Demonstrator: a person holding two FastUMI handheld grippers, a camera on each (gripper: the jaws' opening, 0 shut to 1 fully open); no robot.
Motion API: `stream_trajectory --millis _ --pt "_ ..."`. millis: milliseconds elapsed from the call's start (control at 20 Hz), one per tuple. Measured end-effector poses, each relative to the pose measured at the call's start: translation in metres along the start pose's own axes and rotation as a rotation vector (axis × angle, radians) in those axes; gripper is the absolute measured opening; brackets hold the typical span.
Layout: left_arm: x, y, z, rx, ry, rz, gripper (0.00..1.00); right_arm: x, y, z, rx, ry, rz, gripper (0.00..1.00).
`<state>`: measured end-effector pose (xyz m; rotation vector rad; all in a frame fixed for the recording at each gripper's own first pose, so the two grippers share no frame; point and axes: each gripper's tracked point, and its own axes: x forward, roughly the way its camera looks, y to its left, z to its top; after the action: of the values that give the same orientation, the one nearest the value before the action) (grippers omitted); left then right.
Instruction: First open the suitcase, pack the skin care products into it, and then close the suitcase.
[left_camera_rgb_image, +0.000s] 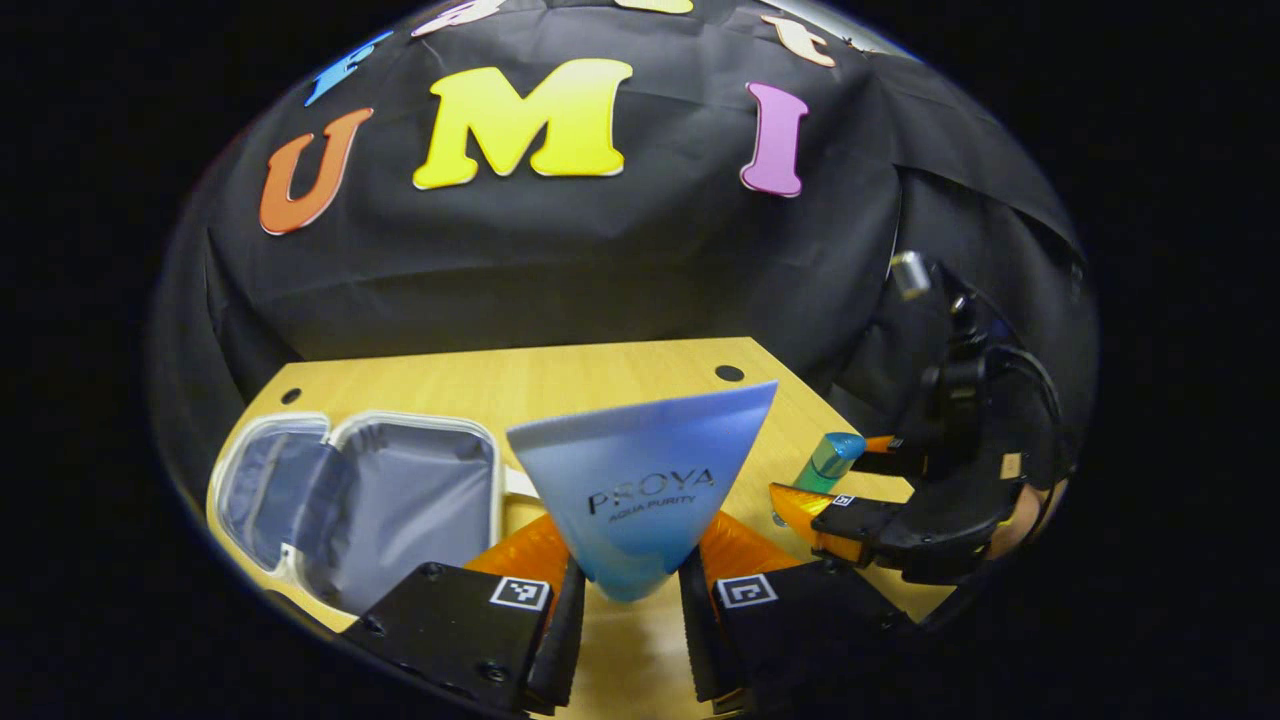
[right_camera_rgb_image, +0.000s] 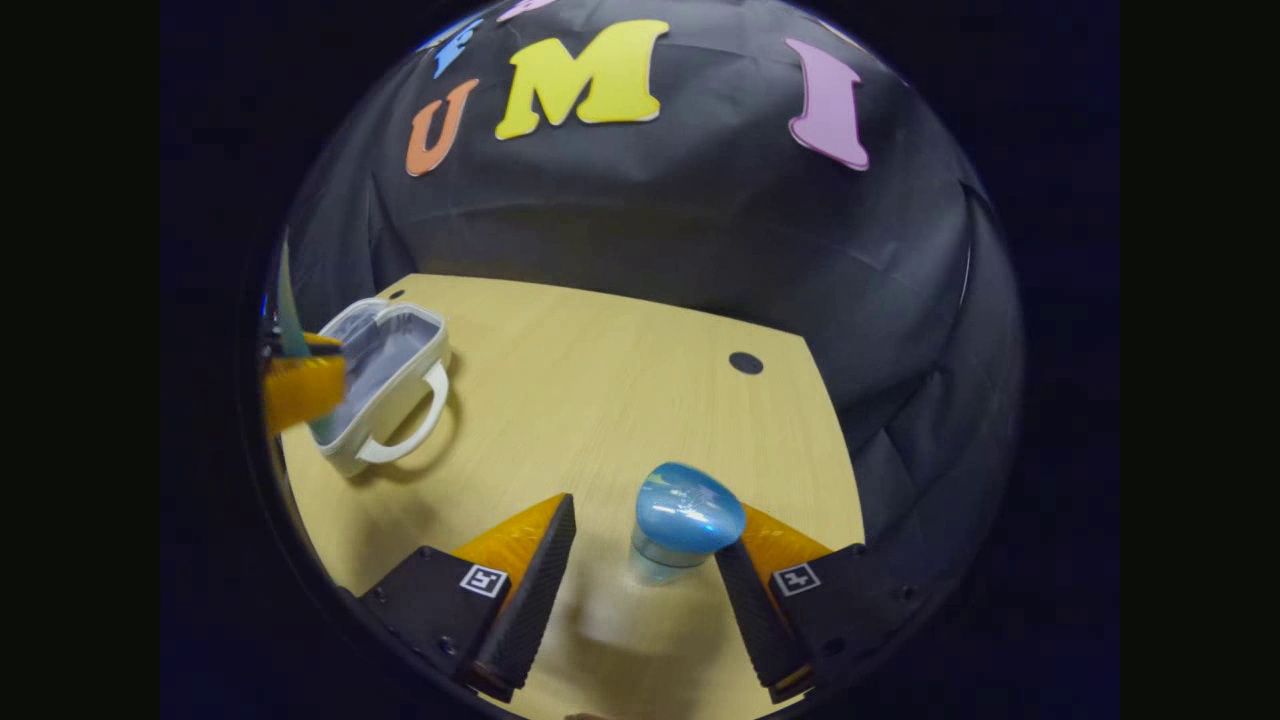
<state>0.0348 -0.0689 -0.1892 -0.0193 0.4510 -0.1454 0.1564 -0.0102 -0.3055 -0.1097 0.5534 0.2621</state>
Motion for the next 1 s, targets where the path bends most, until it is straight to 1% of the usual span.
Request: stream_trajectory --millis 50,100,200,250,400,450,500,600,700,750,800,900,1000 --pt "-0.010 0.008 0.007 -0.006 -0.006 0.012 0.46 0.007 -0.002 -0.003 0.027 0.008 -0.008 0.72" --pt "-0.019 0.017 0.014 -0.009 -0.018 0.027 0.46 0.012 -0.007 -0.006 0.048 0.014 -0.026 0.72" --pt "-0.032 0.029 0.024 -0.002 -0.029 0.044 0.46 0.019 -0.011 -0.011 0.093 0.033 -0.039 0.55" --pt "-0.037 0.034 0.027 0.002 -0.035 0.047 0.46 0.021 -0.008 -0.012 0.105 0.034 -0.040 0.42" --pt "-0.047 0.050 0.029 0.015 -0.036 0.056 0.46 0.018 -0.006 -0.014 0.099 0.040 -0.059 0.38" --pt "-0.049 0.057 0.029 0.017 -0.035 0.059 0.46 0.015 -0.003 -0.016 0.108 0.053 -0.062 0.32" --pt "-0.050 0.065 0.030 0.015 -0.035 0.064 0.46 0.011 0.002 -0.017 0.121 0.063 -0.060 0.34" --pt "-0.051 0.085 0.027 0.013 -0.039 0.075 0.46 -0.007 0.013 -0.016 0.128 0.056 -0.065 0.34" --pt "-0.048 0.116 0.016 0.017 -0.018 0.100 0.46 -0.023 0.031 -0.011 0.133 0.048 -0.055 0.34" --pt "-0.042 0.135 0.006 0.018 0.005 0.120 0.46 -0.032 0.040 -0.007 0.135 0.041 -0.049 0.32" --pt "-0.034 0.155 -0.006 0.015 0.039 0.143 0.46 -0.041 0.051 -0.003 0.134 0.034 -0.042 0.34" --pt "-0.017 0.190 -0.036 -0.010 0.119 0.179 0.47 -0.058 0.071 0.007 0.154 0.012 -0.031 0.34" --pt "0.003 0.211 -0.069 -0.044 0.200 0.185 0.47 -0.075 0.089 0.017 0.172 -0.010 -0.021 0.32"
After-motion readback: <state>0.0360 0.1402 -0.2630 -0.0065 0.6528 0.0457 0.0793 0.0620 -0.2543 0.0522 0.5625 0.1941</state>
